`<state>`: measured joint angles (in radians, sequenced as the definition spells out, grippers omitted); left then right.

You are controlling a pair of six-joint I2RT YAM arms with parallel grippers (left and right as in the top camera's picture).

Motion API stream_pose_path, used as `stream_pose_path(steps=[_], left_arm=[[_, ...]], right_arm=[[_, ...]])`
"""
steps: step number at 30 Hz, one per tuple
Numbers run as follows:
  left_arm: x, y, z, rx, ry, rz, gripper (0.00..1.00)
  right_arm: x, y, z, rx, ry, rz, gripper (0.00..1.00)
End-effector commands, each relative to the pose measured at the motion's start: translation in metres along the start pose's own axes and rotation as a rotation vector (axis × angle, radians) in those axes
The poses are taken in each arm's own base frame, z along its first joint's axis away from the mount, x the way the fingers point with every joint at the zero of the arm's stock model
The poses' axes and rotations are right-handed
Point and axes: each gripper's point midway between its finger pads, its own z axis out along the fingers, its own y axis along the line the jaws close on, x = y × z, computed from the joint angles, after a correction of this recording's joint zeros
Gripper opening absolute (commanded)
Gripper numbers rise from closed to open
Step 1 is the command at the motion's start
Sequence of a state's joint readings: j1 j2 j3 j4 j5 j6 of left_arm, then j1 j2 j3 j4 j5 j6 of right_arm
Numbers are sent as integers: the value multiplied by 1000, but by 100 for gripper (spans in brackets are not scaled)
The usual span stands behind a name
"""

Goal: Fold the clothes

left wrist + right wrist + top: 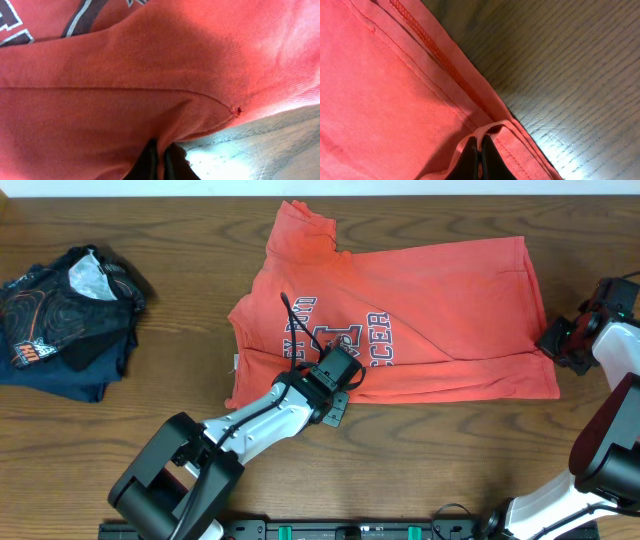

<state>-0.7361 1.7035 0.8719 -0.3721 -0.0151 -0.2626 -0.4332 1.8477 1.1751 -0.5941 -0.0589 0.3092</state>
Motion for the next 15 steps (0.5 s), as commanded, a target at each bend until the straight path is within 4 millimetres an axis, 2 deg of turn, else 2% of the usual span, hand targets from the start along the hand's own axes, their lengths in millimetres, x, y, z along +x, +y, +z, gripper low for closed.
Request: stream_pose_path(steps=[1,5,10,15], left_arm=[[0,0,-10,5,-13,0,6],[-6,-2,-20,16,-44,-2,6],[-28,-4,-44,37,-135,-13,6],[-52,12,-59,-31,-239,-43,6]], right_arm=[[5,0,5,9,16,-18,1],[5,0,5,9,16,-18,1],[5,0,5,9,15,-19,1],[4,1,5,7,9,-19,1]])
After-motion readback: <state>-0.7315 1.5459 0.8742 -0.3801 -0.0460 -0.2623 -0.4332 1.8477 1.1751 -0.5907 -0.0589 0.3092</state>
